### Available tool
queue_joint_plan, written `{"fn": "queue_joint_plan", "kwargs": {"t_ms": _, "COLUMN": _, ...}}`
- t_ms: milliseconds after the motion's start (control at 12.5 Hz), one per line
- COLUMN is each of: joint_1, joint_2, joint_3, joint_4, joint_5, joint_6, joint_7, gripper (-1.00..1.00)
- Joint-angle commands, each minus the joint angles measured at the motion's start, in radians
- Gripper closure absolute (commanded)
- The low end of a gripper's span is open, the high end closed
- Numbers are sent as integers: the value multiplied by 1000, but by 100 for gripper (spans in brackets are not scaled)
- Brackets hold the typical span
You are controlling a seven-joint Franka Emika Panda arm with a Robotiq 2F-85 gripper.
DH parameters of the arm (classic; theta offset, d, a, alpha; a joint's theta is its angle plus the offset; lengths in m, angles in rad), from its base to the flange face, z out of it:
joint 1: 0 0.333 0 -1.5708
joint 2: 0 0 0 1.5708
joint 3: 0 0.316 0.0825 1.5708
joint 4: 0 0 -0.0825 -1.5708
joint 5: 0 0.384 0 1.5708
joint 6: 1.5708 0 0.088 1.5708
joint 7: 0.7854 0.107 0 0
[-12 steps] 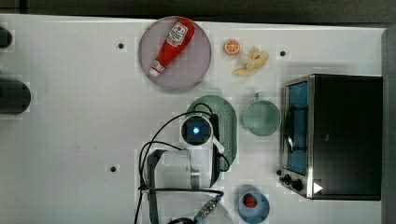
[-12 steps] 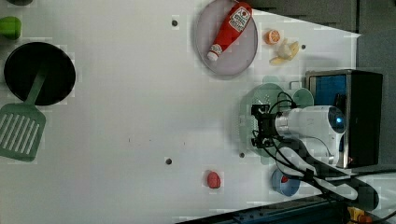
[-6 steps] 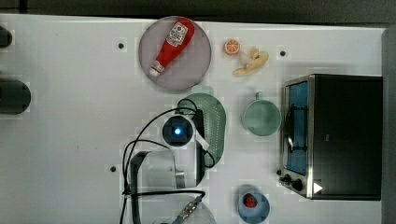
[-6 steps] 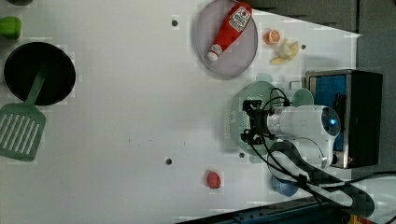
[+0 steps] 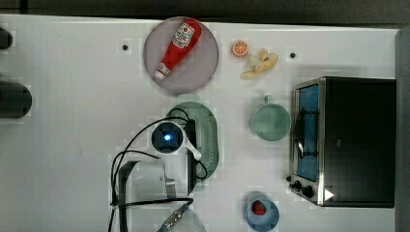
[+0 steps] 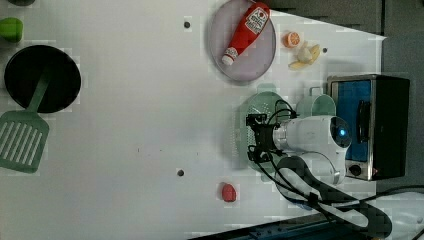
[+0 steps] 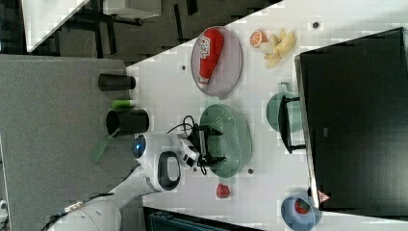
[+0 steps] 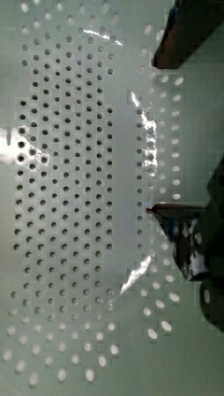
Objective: Drag strainer right to left.
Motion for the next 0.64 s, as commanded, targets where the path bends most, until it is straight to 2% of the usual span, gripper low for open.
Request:
{"fn": "queue_joint_plan", "kwargs": {"t_ms": 80, "joint_1": 93, "joint_2": -6, "joint_3": 12, "joint_4": 54, "joint_5": 79, "joint_6": -15, "joint_7": 34, "gripper": -100}}
{"fn": "queue_joint_plan", "kwargs": {"t_ms": 640, "joint_1": 230, "joint_2": 47, "joint_3": 12, "joint_4": 159, "joint_5": 241, "joint_6": -48, "joint_7": 81, "gripper": -100}}
